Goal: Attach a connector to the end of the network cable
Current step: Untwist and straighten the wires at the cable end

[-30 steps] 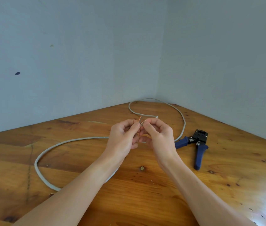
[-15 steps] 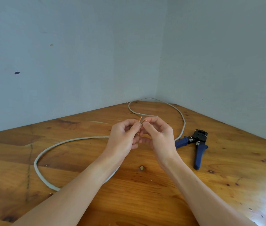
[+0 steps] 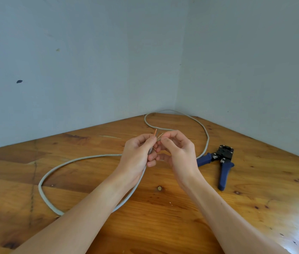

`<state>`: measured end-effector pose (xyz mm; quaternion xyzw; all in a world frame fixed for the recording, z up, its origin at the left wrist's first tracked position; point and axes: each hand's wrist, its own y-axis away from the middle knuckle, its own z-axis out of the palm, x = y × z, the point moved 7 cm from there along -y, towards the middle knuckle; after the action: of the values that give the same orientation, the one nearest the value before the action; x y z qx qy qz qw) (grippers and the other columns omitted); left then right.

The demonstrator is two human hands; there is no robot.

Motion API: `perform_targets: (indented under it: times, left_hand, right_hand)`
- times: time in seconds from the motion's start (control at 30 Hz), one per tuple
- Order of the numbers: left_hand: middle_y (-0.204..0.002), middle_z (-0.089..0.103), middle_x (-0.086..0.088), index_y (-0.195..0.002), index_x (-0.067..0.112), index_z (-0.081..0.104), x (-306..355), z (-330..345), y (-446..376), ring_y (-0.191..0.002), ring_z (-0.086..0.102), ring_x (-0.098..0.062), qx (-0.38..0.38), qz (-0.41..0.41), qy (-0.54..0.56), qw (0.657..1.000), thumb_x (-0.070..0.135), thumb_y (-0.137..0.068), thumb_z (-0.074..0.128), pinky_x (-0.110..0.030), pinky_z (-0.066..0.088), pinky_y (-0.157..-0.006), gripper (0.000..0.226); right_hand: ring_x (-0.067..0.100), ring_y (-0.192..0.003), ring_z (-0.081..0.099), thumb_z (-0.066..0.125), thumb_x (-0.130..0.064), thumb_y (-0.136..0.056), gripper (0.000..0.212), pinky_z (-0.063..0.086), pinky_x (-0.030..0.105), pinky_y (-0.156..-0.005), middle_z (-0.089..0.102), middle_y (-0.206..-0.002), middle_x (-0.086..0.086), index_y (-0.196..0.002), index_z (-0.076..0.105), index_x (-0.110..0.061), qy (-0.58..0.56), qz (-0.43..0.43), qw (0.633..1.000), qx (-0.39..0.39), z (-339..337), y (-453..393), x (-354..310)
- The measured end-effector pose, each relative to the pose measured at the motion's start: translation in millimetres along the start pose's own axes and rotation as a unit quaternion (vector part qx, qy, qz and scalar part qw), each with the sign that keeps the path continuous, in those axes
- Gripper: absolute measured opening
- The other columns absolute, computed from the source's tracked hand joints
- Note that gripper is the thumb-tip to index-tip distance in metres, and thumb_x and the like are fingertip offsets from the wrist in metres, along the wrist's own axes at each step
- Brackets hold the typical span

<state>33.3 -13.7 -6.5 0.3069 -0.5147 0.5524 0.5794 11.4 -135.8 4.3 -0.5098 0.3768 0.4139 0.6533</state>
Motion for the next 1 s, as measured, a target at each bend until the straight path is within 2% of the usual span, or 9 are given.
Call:
perform_targets:
  times: [0.23, 0.4, 0.6, 0.73, 0.87, 1.0]
  left_hand:
    - [-0.069, 0.053, -0.009, -0.086, 0.005, 0.068, -2.0, -0.5, -0.8, -0.049, 0.042, -0.011, -0.009, -0.009, 0.017, 1.000, 0.012, -0.099, 0.057, -0.022, 0.036, -0.041, 0.019]
    - [-0.070, 0.052, -0.010, -0.089, 0.003, 0.067, -1.1, -0.2, 0.3, -0.050, 0.042, -0.012, -0.009, -0.012, 0.012, 1.000, 0.011, -0.100, 0.056, -0.023, 0.036, -0.042, 0.017]
    - [-0.070, 0.051, -0.012, -0.094, 0.000, 0.065, 3.1, 1.3, 2.2, -0.051, 0.042, -0.014, -0.006, -0.004, 0.008, 1.000, 0.009, -0.100, 0.056, -0.023, 0.036, -0.043, 0.014]
    - [-0.075, 0.049, -0.015, -0.099, -0.007, 0.064, 5.4, 0.4, 2.8, -0.052, 0.042, -0.014, 0.004, 0.003, -0.002, 1.000, 0.009, -0.099, 0.056, -0.024, 0.035, -0.044, 0.018]
    - [-0.075, 0.051, -0.015, -0.101, -0.008, 0.064, 4.7, -0.3, 3.4, -0.052, 0.043, -0.013, 0.013, 0.000, -0.008, 1.000, 0.010, -0.099, 0.057, -0.024, 0.036, -0.044, 0.019]
    - [-0.078, 0.052, -0.014, -0.100, -0.005, 0.065, 3.5, -1.2, 4.5, -0.052, 0.043, -0.012, 0.023, -0.006, -0.005, 1.000, 0.009, -0.099, 0.057, -0.024, 0.036, -0.044, 0.016]
  right_hand:
    - [0.048, -0.074, 0.064, 0.054, 0.002, -0.096, 0.009, 0.054, 0.069, -0.070, 0.064, -0.081, 0.024, -0.093, 0.062, 0.002, -0.008, -0.009, 1.000, -0.011, 1.0, 1.5, -1.9]
    - [0.042, -0.066, 0.067, 0.057, -0.006, -0.097, 0.011, 0.061, 0.051, -0.062, 0.067, -0.075, 0.017, -0.090, 0.064, -0.002, 0.011, -0.022, 1.000, 0.001, 0.6, 1.3, -1.9]
    - [0.032, -0.063, 0.071, 0.057, -0.005, -0.098, 0.012, 0.062, 0.047, -0.063, 0.071, -0.070, 0.010, -0.089, 0.065, -0.006, 0.057, -0.056, 0.996, 0.034, -0.2, 4.5, -7.6]
    - [0.034, -0.066, 0.072, 0.057, -0.001, -0.096, 0.010, 0.063, 0.044, -0.063, 0.072, -0.073, 0.014, -0.093, 0.064, -0.007, 0.066, -0.068, 0.994, 0.048, -0.5, 6.6, -11.2]
    - [0.022, -0.068, 0.072, 0.060, 0.000, -0.095, 0.012, 0.060, 0.032, -0.060, 0.072, -0.079, 0.004, -0.098, 0.064, -0.011, 0.076, -0.076, 0.992, 0.059, -0.9, 8.5, -13.9]
    - [0.018, -0.072, 0.073, 0.059, -0.001, -0.095, 0.018, 0.062, 0.034, -0.061, 0.070, -0.087, 0.001, -0.100, 0.067, -0.016, 0.089, -0.082, 0.990, 0.072, -2.6, 9.7, -14.6]
